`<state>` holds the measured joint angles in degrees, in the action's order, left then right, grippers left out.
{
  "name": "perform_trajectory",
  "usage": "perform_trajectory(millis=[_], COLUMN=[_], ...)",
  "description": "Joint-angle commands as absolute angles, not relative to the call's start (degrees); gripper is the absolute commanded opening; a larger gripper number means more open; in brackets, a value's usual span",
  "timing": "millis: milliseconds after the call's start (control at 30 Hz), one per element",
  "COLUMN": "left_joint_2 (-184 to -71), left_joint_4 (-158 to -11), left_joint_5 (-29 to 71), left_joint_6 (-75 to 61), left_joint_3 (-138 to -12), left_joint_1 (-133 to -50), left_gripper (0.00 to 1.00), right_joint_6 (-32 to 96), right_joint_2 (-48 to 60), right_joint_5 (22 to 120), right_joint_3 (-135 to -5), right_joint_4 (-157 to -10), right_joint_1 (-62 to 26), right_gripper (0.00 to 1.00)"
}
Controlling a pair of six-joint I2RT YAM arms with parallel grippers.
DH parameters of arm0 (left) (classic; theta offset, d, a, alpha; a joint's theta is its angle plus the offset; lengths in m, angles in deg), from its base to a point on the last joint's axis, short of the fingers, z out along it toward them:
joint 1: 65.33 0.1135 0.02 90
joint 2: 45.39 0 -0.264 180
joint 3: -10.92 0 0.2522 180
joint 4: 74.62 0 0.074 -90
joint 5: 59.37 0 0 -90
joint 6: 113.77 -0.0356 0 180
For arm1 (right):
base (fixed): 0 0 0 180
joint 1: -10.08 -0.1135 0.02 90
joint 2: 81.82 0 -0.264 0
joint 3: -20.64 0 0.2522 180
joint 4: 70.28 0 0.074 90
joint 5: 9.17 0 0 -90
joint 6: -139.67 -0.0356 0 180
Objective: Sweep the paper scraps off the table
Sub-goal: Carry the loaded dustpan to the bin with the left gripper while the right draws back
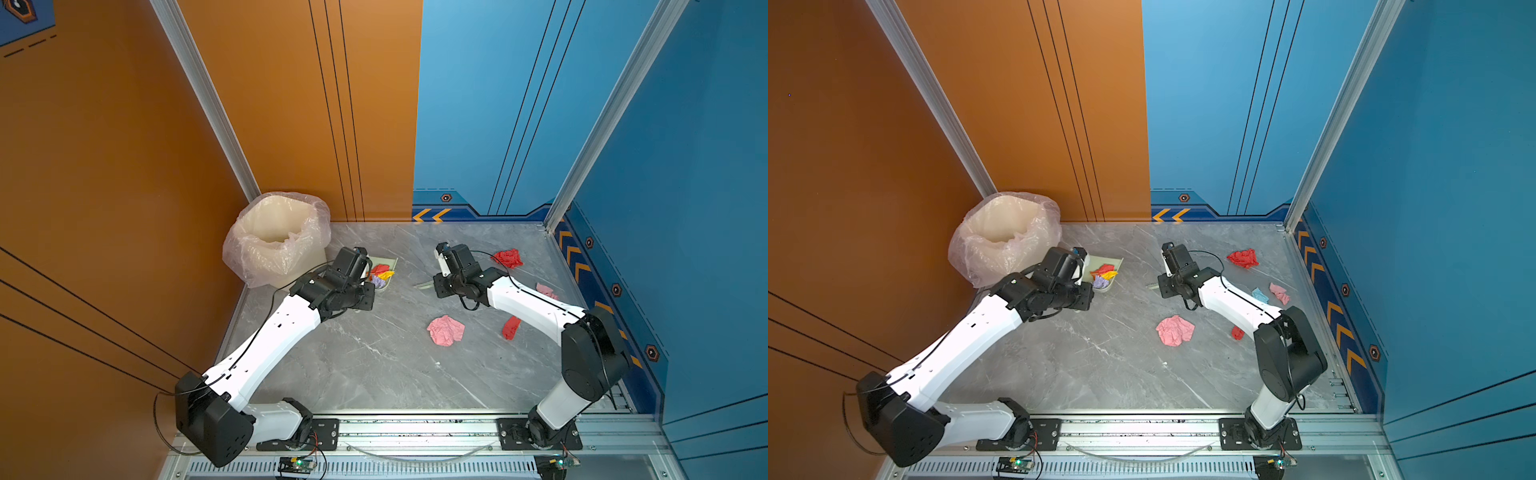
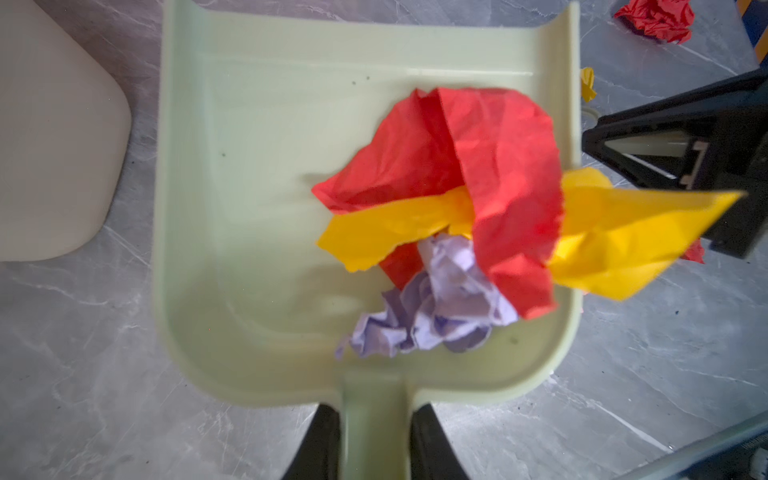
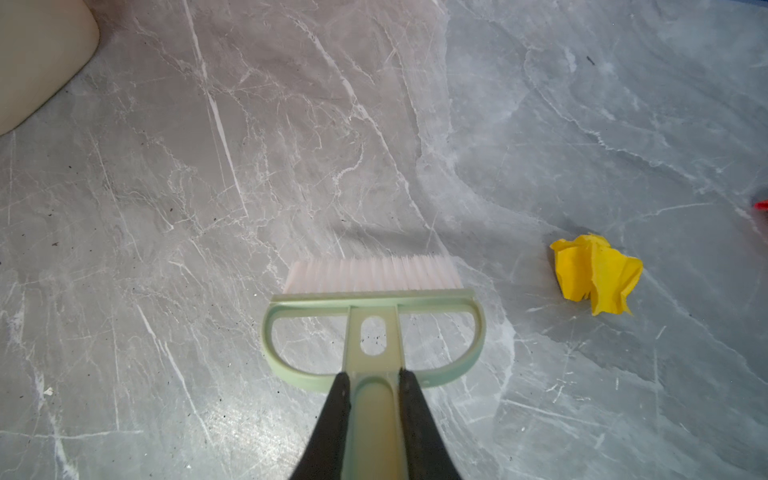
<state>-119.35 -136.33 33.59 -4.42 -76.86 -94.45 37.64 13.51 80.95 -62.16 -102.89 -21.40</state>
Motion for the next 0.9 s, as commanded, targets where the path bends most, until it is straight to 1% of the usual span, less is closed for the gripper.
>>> perform_trajectory(millis=[0, 267, 433, 600, 733, 867], left_joint_2=[-118.74, -122.2, -125.4, -129.45, -131.56, -133.09], left_joint_4=[-141.35, -146.45, -147.36, -147.98, -147.96, -147.88], left_joint_5=[30.68, 29.36, 24.81, 17.98, 15.31, 9.84], left_joint_6=[-6.32, -8.37, -9.36, -8.06, -7.35, -5.97], left_joint_3=[-83.02, -97.42, -103.14, -107.58, -110.13, -111.46], left_joint_1=[-91.57, -84.12, -77.4, -69.71, -65.97, -62.08], left_gripper=[0.0, 0.0, 0.0, 0.0, 0.0, 0.0], right_joint_6=[36.8, 36.19, 35.91, 35.91, 35.77, 35.77], right_joint_2=[12.98, 12.81, 11.96, 11.27, 10.82, 10.56], right_joint_5=[78.94, 77.69, 77.13, 77.31, 77.26, 77.65], right_joint_3=[-61.57, -60.92, -59.8, -59.42, -59.28, -59.27], right_joint_4=[-101.42, -100.95, -100.73, -101.21, -101.32, -101.68], right_joint_1=[-20.95, -20.95, -20.95, -20.94, -20.9, -20.87], right_gripper=[0.0, 0.0, 0.0, 0.0, 0.0, 0.0])
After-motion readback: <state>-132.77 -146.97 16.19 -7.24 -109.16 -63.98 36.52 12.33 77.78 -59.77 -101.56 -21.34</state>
